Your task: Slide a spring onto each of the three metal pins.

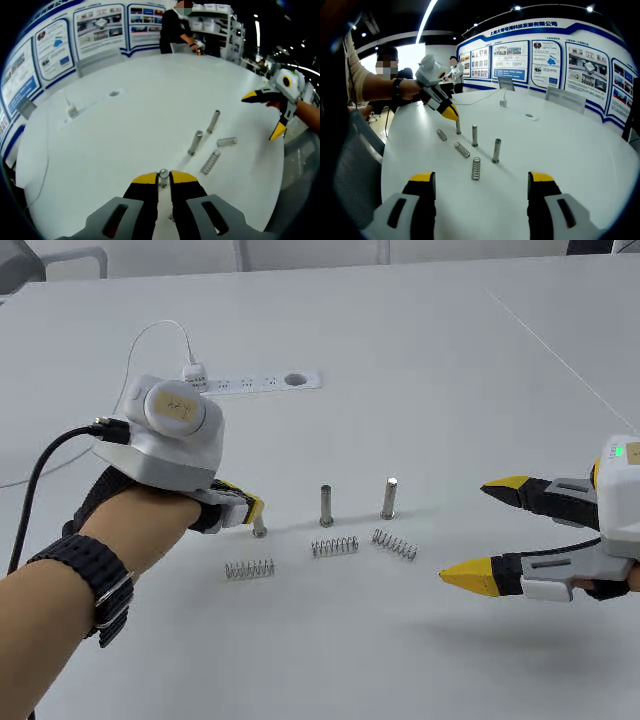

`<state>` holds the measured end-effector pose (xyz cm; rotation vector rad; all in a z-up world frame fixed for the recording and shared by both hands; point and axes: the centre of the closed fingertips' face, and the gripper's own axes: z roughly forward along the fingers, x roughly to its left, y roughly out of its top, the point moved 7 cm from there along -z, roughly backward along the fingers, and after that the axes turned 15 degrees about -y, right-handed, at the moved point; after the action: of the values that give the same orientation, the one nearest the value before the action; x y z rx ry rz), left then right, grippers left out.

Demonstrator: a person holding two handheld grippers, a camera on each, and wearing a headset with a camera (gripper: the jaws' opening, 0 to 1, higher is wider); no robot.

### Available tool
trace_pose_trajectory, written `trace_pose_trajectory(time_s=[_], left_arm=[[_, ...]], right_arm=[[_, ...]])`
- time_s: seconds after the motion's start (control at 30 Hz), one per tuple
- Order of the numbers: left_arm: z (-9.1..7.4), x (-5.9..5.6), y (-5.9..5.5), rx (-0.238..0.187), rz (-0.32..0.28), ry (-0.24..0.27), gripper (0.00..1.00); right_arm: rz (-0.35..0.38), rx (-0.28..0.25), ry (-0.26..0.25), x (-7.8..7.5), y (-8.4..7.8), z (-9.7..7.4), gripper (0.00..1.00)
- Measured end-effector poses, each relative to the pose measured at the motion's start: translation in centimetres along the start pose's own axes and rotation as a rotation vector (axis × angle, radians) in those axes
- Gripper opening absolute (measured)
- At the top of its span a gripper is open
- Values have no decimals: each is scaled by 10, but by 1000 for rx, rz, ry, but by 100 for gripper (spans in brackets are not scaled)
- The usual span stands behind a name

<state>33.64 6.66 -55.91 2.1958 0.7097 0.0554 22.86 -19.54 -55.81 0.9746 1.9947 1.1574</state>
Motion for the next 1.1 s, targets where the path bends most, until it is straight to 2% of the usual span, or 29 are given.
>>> trace_pose_trajectory(time_s=[0.47, 0.8, 1.1], left_arm=[[-4, -2, 0, -12, 10, 8, 14], [-12, -4, 2, -36, 20, 12, 18], [-19, -5, 0, -41, 26, 14, 20]], right_arm=[[1, -2, 9, -1, -1, 1, 76], [0, -4, 12, 0, -1, 1, 76], [-1, -3, 10, 0, 0, 1, 76]])
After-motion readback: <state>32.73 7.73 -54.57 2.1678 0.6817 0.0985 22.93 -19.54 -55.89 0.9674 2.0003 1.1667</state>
